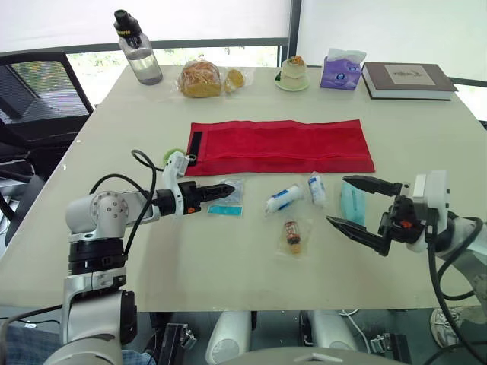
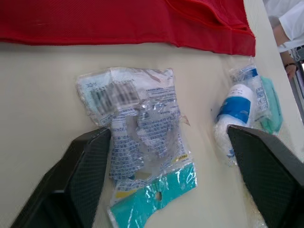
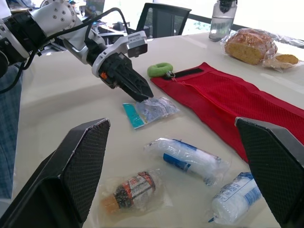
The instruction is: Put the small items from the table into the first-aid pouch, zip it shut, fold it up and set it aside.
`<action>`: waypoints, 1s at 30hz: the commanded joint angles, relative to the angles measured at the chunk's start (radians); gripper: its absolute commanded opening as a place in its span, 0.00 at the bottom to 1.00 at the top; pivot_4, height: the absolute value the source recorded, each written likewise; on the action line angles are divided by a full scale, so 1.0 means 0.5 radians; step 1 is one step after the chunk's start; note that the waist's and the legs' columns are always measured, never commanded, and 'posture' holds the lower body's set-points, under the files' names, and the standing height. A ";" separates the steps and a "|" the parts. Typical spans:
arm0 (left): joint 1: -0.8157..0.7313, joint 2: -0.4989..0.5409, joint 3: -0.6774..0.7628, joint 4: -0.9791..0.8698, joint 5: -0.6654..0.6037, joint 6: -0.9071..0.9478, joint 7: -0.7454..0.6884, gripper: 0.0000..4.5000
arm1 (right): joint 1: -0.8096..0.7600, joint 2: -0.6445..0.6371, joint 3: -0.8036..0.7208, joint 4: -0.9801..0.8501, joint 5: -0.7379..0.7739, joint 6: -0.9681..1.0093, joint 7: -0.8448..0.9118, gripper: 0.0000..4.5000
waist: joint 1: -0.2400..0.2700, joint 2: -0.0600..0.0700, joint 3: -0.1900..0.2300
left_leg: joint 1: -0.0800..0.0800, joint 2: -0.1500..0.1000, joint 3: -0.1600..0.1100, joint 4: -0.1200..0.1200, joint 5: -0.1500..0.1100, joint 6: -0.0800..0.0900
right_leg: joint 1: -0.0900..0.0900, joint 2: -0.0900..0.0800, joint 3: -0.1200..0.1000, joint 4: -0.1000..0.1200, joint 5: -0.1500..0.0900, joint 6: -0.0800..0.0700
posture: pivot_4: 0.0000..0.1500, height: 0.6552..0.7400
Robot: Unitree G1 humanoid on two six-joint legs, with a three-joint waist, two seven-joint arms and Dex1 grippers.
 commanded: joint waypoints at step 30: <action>-0.382 -0.970 0.435 -0.527 -0.411 0.324 0.700 0.01 | -0.715 0.628 0.130 0.055 0.860 1.199 -1.552 1.00 | -0.029 -0.007 0.004 | -0.006 -0.003 -0.001 -0.002 0.000 0.000 | -0.005 0.000 0.002 0.000 0.001 0.000 | 1.00 1.00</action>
